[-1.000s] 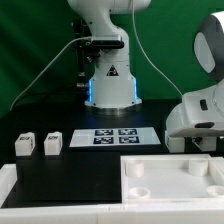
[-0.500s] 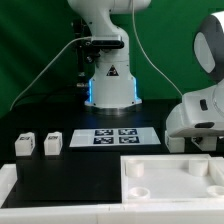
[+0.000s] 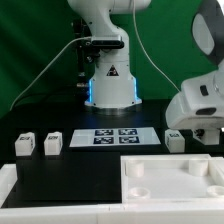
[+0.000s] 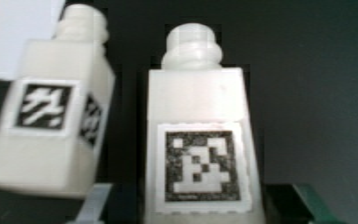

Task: Assemble one leg

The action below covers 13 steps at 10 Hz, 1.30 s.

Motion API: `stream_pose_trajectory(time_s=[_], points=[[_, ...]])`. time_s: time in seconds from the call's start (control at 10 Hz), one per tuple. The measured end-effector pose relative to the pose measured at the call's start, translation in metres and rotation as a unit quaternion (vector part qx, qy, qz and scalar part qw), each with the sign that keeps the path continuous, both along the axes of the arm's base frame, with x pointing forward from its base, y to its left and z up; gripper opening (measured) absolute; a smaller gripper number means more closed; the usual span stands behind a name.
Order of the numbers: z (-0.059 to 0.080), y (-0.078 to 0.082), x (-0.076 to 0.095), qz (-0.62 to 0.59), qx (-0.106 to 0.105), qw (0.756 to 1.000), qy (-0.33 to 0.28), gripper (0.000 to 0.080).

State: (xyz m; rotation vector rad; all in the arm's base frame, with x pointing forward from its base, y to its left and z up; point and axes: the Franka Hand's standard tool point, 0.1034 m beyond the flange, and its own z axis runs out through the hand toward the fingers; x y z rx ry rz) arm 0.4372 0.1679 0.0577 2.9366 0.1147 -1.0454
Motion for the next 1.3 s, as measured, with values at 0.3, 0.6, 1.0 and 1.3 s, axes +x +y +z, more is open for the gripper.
stream_pose_trajectory(time_s=[0.3,0.6,1.0,1.3], points=[[0.071,-0.019,0.069,-0.021,0.038,0.976,-0.213,0.0294],[0.125,-0.041,0.107,-0.017,0.035,0.932,-0.361,0.0294],[0.122,-0.03,0.111,-0.015,0.064,0.871,-0.487,0.0294],[0.12,-0.052,0.145,-0.001,0.069,0.859,-0.507,0.0294]])
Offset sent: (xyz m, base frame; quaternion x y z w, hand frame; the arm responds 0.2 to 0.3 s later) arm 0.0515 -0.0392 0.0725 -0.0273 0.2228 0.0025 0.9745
